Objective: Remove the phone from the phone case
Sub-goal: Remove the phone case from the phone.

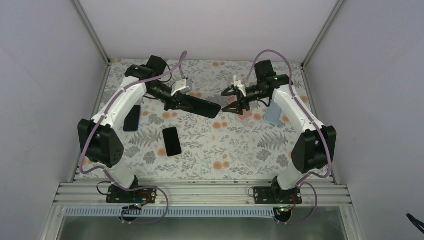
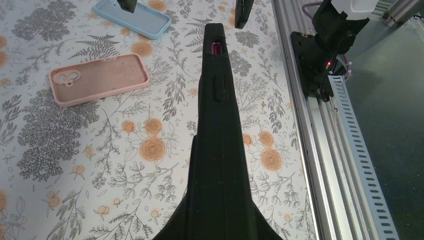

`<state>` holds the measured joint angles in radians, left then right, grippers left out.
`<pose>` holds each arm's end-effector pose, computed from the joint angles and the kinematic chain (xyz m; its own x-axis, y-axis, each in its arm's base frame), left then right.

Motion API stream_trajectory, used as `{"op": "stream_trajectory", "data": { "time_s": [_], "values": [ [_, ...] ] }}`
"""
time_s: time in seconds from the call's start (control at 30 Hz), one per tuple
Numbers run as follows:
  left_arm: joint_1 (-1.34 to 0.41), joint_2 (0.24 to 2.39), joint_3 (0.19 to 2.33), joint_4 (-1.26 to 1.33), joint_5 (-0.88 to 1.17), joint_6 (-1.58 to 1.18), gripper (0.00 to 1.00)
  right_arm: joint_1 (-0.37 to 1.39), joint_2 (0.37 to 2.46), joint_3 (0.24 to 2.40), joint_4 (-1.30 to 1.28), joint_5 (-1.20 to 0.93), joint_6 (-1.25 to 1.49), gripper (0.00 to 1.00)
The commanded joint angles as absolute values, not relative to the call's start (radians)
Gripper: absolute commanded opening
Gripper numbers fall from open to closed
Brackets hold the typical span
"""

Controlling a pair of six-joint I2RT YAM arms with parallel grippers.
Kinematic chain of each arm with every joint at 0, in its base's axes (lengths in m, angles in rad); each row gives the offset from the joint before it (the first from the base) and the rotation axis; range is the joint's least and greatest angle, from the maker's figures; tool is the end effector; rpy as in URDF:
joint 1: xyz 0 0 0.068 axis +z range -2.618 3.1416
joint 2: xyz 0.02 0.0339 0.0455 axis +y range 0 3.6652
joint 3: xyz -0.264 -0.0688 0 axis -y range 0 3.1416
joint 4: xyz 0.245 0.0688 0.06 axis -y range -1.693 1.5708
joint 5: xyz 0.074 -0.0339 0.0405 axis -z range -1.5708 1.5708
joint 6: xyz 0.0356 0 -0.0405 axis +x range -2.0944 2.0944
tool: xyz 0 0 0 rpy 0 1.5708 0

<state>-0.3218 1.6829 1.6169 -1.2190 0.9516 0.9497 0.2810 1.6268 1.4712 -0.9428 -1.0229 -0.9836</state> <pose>0.2988 -0.1302 0.3287 -0.2033 0.5653 -0.7995 0.9738 0.0314 -0.2254 0.3069 0.1202 0.3160 -0.0431 -0.4638 -0.8849 -0.9990 0.0120 0.0423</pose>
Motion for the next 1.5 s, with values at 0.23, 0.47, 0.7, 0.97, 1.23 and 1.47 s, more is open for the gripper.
{"op": "stream_trajectory", "data": {
  "time_s": [0.23, 0.47, 0.7, 0.97, 1.23, 1.47],
  "values": [
    [-0.347, 1.685, 1.631, -1.194, 1.014, 0.946, 0.02, 0.284, 1.63, 1.465, -0.815, -1.012, -0.872, 0.74],
    [-0.353, 1.673, 1.627, -1.197, 1.016, 0.946, 0.02, 0.284, 1.636, 1.46, -0.772, -0.954, -0.838, 0.72],
    [-0.372, 1.666, 1.645, -1.281, 1.02, 1.003, 0.02, 0.281, 1.64, 1.45, -0.695, -0.85, -0.798, 0.7],
    [-0.381, 1.639, 1.663, -1.335, 1.017, 1.029, 0.02, 0.28, 1.716, 1.502, -0.726, -0.791, -0.838, 0.69],
    [-0.382, 1.637, 1.649, -1.233, 1.021, 0.958, 0.02, 0.343, 1.671, 1.455, -0.711, -0.788, -0.821, 0.69],
    [-0.382, 1.657, 1.643, -1.247, 0.981, 0.977, 0.02, 0.323, 1.548, 1.399, -0.761, -0.748, -0.87, 0.74]
  ]
}}
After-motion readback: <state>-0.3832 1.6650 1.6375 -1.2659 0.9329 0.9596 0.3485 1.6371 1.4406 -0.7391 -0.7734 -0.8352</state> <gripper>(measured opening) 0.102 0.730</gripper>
